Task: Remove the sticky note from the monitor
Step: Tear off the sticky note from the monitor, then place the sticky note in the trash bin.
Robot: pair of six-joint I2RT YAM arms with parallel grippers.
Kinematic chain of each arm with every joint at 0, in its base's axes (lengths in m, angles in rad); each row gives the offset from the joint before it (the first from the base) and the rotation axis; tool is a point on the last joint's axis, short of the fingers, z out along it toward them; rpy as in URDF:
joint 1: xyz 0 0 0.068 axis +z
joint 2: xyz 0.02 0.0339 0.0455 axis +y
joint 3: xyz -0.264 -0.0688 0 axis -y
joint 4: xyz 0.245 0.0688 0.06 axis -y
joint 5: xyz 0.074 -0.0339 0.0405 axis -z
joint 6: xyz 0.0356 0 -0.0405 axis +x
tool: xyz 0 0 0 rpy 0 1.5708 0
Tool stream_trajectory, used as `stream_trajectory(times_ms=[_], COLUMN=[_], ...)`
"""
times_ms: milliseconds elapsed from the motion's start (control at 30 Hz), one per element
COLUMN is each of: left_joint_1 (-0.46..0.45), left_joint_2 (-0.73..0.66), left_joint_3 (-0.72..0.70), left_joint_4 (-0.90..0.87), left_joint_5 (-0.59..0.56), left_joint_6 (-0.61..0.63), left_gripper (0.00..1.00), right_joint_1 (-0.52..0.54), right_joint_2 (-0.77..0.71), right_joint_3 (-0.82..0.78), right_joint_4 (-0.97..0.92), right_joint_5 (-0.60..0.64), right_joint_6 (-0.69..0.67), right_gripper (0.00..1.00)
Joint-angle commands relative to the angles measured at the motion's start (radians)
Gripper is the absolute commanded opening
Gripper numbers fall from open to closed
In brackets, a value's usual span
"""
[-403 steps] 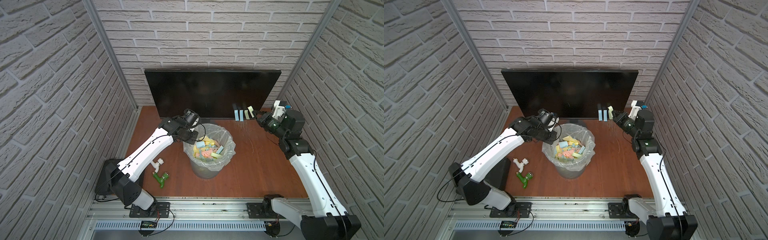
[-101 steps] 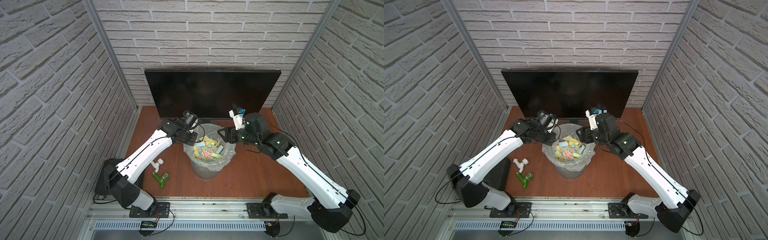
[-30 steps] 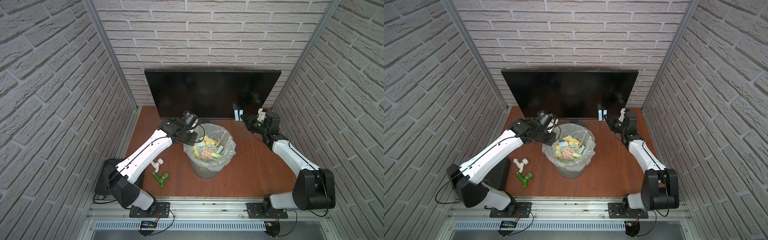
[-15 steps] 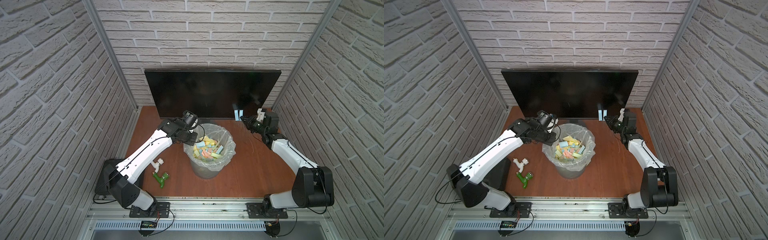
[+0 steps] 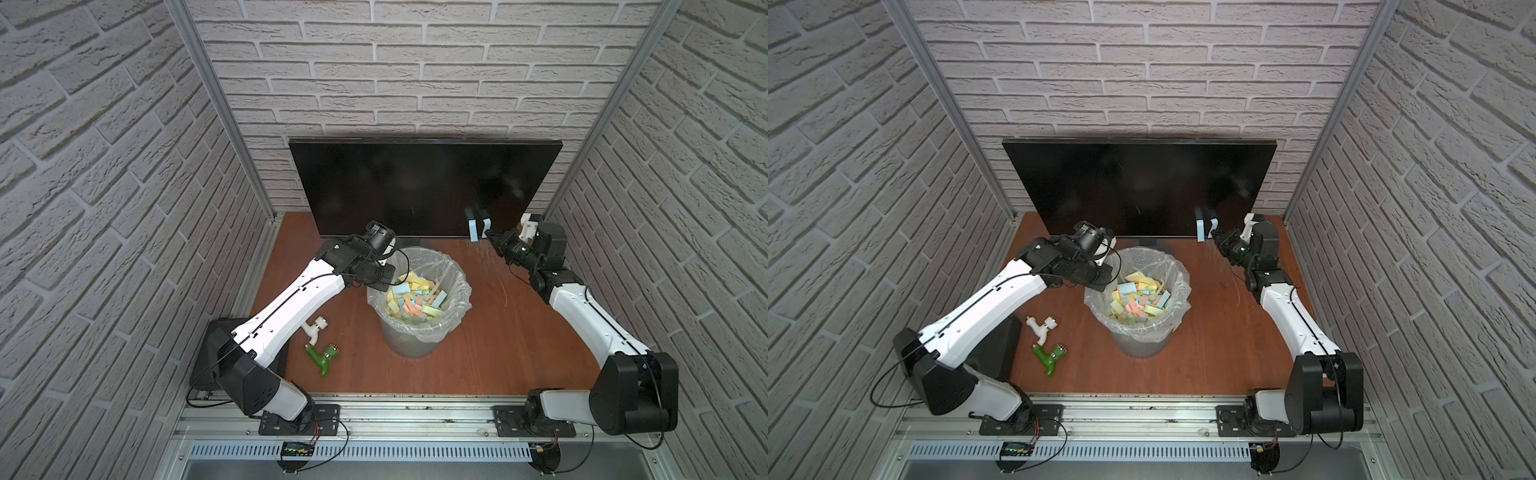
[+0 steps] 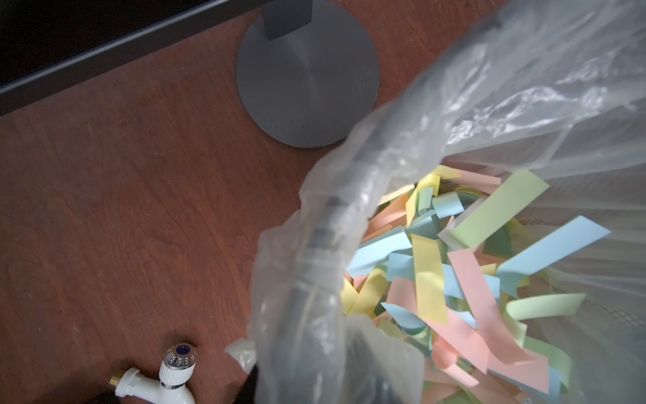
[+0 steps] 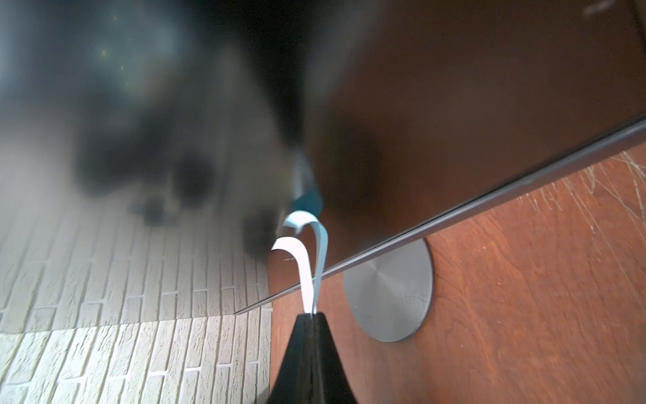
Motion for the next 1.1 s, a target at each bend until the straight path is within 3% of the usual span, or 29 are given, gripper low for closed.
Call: stream_trajectory(times_ms=[0,233,433,700,1067], left_joint_1=[-0.007,-0.008,-0.008,-0.007,-0.008], left_joint_2=[-0.022,-0.022,-0.024,-0.027,-0.032], left_joint_3=[-0.011,-0.011,-0.013,-0.012,-0.018], left_joint_4=[0.024,0.023,0.026,0.022,0.017], left_joint_5=[0.006,0.007,0.006,0.008,0.005], left_joint_6=[-0.004,-0.003,-0.003,-0.004,-0.003], left_gripper=[0.33,0.33,0.33,0.33,0.33], right_joint_1=[0.007,0.019,0.099,0.301,0.580], right_joint_2=[-0.061,-0.161,-0.253,-0.307,-0.235], right_joint_3=[0.003,0.039,0.100,0.188,0.279], right_joint_4=[-0.014,-0.117,-0.283,-0.447,-0.663], right_joint_5=[-0.004,-0.025,-0.010,0.038,0.152], right_joint_6=[-0.030,-0.104,-0.235,-0.398,-0.625], right_gripper=[0.03,0.03,0.03,0.03,0.03])
